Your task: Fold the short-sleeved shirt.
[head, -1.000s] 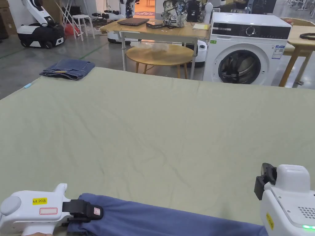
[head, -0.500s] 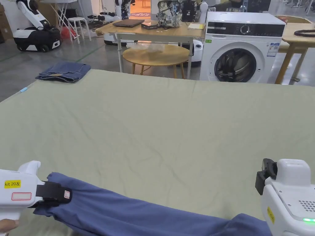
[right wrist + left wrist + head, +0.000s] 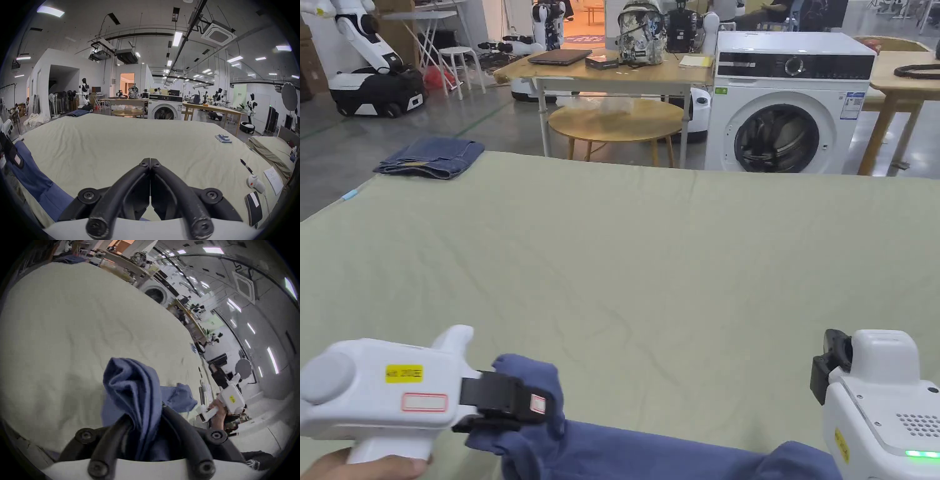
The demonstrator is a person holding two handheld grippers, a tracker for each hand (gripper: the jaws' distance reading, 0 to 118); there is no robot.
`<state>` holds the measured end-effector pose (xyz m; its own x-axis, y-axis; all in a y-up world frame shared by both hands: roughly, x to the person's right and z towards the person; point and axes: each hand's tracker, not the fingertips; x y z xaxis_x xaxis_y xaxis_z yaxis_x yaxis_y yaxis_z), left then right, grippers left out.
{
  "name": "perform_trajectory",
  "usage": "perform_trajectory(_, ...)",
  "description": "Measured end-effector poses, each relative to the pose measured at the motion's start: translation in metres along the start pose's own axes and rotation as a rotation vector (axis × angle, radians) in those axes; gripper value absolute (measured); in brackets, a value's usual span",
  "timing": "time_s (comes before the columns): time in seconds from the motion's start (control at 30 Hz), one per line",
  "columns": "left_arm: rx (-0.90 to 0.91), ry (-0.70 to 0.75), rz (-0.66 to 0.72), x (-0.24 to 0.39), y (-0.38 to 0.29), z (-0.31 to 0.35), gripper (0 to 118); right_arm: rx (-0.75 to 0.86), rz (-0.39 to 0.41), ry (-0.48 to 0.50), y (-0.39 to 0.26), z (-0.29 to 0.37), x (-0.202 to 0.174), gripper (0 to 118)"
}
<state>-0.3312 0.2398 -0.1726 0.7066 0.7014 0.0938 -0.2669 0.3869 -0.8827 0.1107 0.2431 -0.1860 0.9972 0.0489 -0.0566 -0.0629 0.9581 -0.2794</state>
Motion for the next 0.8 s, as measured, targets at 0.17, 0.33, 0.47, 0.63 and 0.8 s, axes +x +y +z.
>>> perform_trajectory(0.17, -0.104, 0.110, -0.043, 0.020, -0.006, -0.071, 2, -0.008, -0.009, -0.003, -0.002, 0.001, 0.002, 0)
perform_trajectory(0.33, -0.213, 0.238, -0.064, 0.035, -0.023, -0.143, 2, -0.019, -0.006, -0.014, -0.005, 0.006, 0.005, 0)
perform_trajectory(0.47, -0.254, 0.320, -0.060, 0.036, -0.034, -0.176, 2, -0.026, -0.003, -0.022, -0.006, 0.007, 0.010, 0)
perform_trajectory(0.63, -0.242, 0.286, -0.105, 0.044, -0.036, -0.171, 44, -0.031, -0.005, -0.033, -0.007, 0.009, 0.014, 0)
perform_trajectory(0.8, -0.226, 0.180, -0.087, 0.061, -0.027, -0.144, 52, -0.033, -0.003, -0.035, -0.005, 0.009, 0.016, 0)
